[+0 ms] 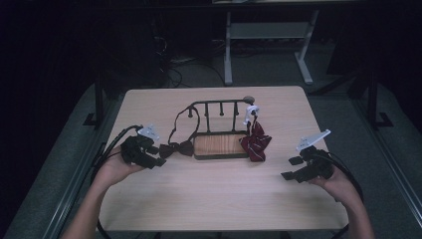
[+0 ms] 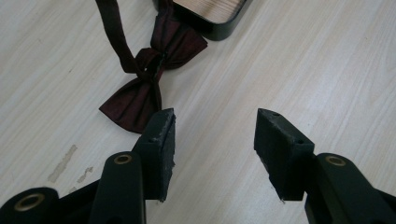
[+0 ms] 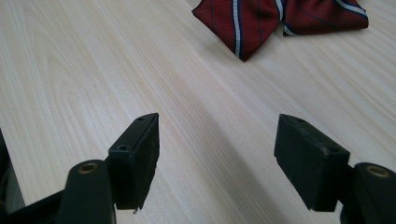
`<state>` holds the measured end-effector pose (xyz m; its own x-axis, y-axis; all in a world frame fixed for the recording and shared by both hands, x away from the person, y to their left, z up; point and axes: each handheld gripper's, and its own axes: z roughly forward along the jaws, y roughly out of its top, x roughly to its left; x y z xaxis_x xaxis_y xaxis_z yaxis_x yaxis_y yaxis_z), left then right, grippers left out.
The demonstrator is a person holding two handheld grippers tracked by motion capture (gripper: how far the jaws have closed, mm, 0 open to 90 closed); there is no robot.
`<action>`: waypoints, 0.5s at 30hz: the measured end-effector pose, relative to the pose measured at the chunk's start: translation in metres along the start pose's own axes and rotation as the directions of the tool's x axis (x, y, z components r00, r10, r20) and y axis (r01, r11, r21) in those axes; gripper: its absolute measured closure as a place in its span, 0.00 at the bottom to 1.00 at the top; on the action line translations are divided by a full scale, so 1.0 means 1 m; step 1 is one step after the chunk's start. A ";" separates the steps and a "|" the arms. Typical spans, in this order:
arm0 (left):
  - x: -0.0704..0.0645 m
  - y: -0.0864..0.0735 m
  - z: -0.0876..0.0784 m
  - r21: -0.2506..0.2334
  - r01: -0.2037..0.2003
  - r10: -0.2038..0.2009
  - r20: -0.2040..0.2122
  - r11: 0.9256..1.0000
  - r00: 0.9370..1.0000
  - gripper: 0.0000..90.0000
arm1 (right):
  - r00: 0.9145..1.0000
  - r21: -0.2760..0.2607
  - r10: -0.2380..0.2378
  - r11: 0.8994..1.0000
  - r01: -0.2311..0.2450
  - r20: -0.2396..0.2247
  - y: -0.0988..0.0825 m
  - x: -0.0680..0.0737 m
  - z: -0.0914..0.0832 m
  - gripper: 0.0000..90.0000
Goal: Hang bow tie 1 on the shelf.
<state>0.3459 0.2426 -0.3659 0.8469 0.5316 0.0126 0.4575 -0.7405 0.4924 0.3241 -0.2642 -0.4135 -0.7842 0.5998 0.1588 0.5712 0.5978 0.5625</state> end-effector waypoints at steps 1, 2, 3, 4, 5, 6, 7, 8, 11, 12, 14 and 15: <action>-0.001 -0.001 0.001 -0.002 0.002 -0.002 0.001 1.000 1.000 0.53 | 1.000 0.000 0.001 1.000 -0.001 0.000 0.000 0.000 0.000 0.34; -0.002 -0.001 0.001 -0.002 -0.002 0.002 0.001 1.000 1.000 0.53 | 1.000 0.000 0.000 1.000 0.000 -0.001 0.000 0.000 0.000 0.34; -0.002 -0.002 0.002 -0.005 -0.001 0.001 0.002 1.000 1.000 0.53 | 1.000 0.000 0.000 1.000 0.000 -0.001 0.000 0.000 0.000 0.34; -0.003 -0.003 0.002 -0.004 0.001 -0.001 0.004 1.000 1.000 0.53 | 1.000 -0.001 0.000 1.000 0.000 -0.001 0.000 0.000 0.000 0.34; -0.004 -0.004 0.003 -0.006 0.000 0.000 0.005 1.000 1.000 0.53 | 1.000 -0.001 0.001 1.000 -0.001 -0.002 0.000 0.001 0.000 0.34; -0.004 -0.005 0.003 -0.009 0.003 -0.003 0.004 1.000 1.000 0.53 | 1.000 -0.001 0.001 1.000 -0.001 -0.002 0.000 0.000 0.000 0.34; -0.004 -0.006 0.004 -0.006 0.001 -0.001 0.005 1.000 1.000 0.53 | 1.000 0.001 0.002 1.000 -0.002 -0.003 0.000 0.001 0.000 0.34; -0.005 -0.007 0.004 -0.007 0.006 -0.006 0.006 1.000 1.000 0.52 | 1.000 0.002 -0.001 1.000 0.001 -0.002 0.000 0.000 0.000 0.34; -0.006 -0.010 0.006 -0.008 0.006 -0.006 0.007 1.000 1.000 0.52 | 1.000 0.005 0.003 1.000 -0.003 -0.003 0.000 0.001 0.001 0.34; -0.006 -0.011 0.006 -0.009 0.008 -0.008 0.009 1.000 1.000 0.52 | 1.000 0.005 0.001 1.000 -0.001 -0.003 0.000 0.001 0.002 0.34; -0.007 -0.013 0.007 -0.010 0.009 -0.009 0.005 1.000 1.000 0.52 | 1.000 0.005 -0.001 1.000 0.001 -0.002 0.000 0.000 0.002 0.34; -0.008 -0.014 0.008 -0.012 0.012 -0.011 0.002 1.000 1.000 0.52 | 1.000 0.007 0.000 1.000 0.000 -0.003 0.000 0.001 0.002 0.34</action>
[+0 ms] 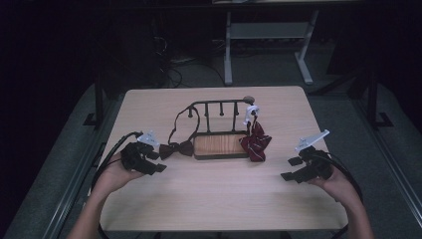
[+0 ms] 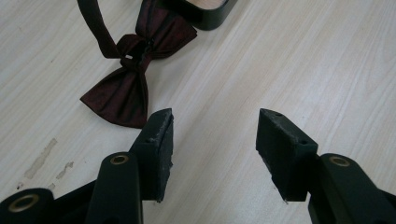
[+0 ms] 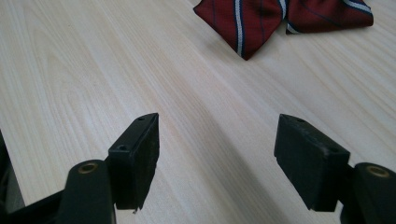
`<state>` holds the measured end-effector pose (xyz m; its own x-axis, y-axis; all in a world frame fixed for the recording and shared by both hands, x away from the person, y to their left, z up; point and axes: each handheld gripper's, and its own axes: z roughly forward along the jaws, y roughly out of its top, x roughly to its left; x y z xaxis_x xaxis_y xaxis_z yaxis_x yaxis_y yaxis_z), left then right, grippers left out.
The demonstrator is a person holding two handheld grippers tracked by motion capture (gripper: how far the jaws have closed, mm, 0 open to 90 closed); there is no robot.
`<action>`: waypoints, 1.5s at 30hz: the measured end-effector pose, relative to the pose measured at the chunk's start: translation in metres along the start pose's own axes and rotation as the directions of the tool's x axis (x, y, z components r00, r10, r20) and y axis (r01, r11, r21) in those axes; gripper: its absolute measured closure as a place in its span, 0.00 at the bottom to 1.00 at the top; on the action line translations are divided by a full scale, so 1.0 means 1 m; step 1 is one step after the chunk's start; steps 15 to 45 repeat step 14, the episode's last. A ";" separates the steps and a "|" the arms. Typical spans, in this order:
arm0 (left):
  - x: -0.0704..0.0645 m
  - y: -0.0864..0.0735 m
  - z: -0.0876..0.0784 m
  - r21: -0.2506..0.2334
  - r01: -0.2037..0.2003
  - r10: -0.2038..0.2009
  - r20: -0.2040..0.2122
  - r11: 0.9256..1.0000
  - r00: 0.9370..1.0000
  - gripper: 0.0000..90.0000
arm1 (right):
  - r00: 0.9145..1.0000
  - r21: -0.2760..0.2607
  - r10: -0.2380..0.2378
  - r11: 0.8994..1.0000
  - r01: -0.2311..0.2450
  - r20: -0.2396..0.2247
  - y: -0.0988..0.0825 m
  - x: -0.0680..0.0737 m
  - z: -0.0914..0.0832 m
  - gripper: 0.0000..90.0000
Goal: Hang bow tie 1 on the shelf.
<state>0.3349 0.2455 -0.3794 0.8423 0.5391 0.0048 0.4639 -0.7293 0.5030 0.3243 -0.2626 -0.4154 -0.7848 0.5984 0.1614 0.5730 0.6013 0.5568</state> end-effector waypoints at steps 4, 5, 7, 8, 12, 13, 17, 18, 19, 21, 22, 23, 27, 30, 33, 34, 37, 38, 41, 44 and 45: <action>-0.002 -0.004 0.002 -0.008 0.001 -0.001 0.003 1.000 1.000 0.52 | 1.000 0.003 0.000 1.000 0.000 -0.004 0.000 0.000 0.001 0.34; -0.002 -0.005 0.002 -0.008 0.000 0.000 0.005 1.000 1.000 0.51 | 1.000 0.004 0.001 1.000 -0.001 -0.004 0.000 0.000 0.002 0.34; -0.004 -0.007 0.004 -0.007 0.003 -0.003 0.006 1.000 1.000 0.51 | 1.000 0.005 0.003 1.000 -0.003 -0.004 0.000 0.001 0.002 0.34; -0.006 -0.008 0.005 -0.009 0.001 -0.001 0.008 1.000 1.000 0.51 | 1.000 0.004 0.001 1.000 -0.001 -0.001 0.000 0.001 0.002 0.34; -0.009 -0.014 0.009 -0.018 0.004 -0.003 0.021 1.000 1.000 0.51 | 1.000 0.005 -0.002 1.000 0.002 0.000 -0.001 0.005 0.002 0.34; -0.010 -0.016 0.010 -0.017 0.007 -0.007 0.025 1.000 1.000 0.51 | 1.000 0.005 -0.002 1.000 0.002 0.000 -0.001 0.005 0.002 0.34; -0.010 -0.017 0.011 -0.019 0.009 -0.008 0.026 1.000 1.000 0.51 | 1.000 0.004 -0.004 1.000 0.004 0.000 -0.001 0.005 0.002 0.34; -0.010 -0.017 0.011 -0.019 0.009 -0.008 0.026 1.000 1.000 0.51 | 1.000 0.004 -0.004 1.000 0.004 0.000 -0.001 0.005 0.002 0.34; -0.010 -0.017 0.011 -0.019 0.009 -0.008 0.026 1.000 1.000 0.51 | 1.000 0.004 -0.004 1.000 0.004 0.000 -0.001 0.005 0.002 0.34; -0.010 -0.017 0.011 -0.019 0.009 -0.008 0.026 1.000 1.000 0.51 | 1.000 0.004 -0.004 1.000 0.004 0.000 -0.001 0.005 0.002 0.34; -0.010 -0.017 0.011 -0.019 0.009 -0.008 0.026 1.000 1.000 0.51 | 1.000 0.004 -0.004 1.000 0.004 0.000 -0.001 0.005 0.002 0.34; -0.010 -0.017 0.011 -0.019 0.009 -0.008 0.026 1.000 1.000 0.51 | 1.000 0.004 -0.004 1.000 0.004 0.000 -0.001 0.005 0.002 0.34; -0.010 -0.017 0.011 -0.019 0.009 -0.008 0.026 1.000 1.000 0.51 | 1.000 0.004 -0.004 1.000 0.004 0.000 -0.001 0.005 0.002 0.34; -0.010 -0.017 0.011 -0.019 0.009 -0.008 0.026 1.000 1.000 0.51 | 1.000 0.004 -0.004 1.000 0.004 0.000 -0.001 0.005 0.002 0.34; -0.010 -0.017 0.011 -0.019 0.009 -0.008 0.026 1.000 1.000 0.51 | 1.000 0.004 -0.004 1.000 0.004 0.000 -0.001 0.005 0.002 0.34; -0.010 -0.017 0.011 -0.019 0.009 -0.008 0.026 1.000 1.000 0.51 | 1.000 0.004 -0.004 1.000 0.004 0.000 -0.001 0.005 0.002 0.34; -0.010 -0.017 0.011 -0.019 0.009 -0.008 0.026 1.000 1.000 0.51 | 1.000 0.004 -0.004 1.000 0.004 0.000 -0.001 0.005 0.002 0.34; -0.010 -0.017 0.011 -0.019 0.009 -0.008 0.026 1.000 1.000 0.51 | 1.000 0.004 -0.004 1.000 0.004 0.000 -0.001 0.005 0.002 0.34; -0.010 -0.017 0.011 -0.019 0.009 -0.008 0.026 1.000 1.000 0.51 | 1.000 0.004 -0.004 1.000 0.004 0.000 -0.001 0.005 0.002 0.34; -0.010 -0.017 0.011 -0.019 0.009 -0.008 0.026 1.000 1.000 0.51 | 1.000 0.004 -0.004 1.000 0.004 0.000 -0.001 0.005 0.002 0.34; -0.010 -0.017 0.011 -0.019 0.009 -0.008 0.026 1.000 1.000 0.51 | 1.000 0.004 -0.004 1.000 0.004 0.000 -0.001 0.005 0.002 0.34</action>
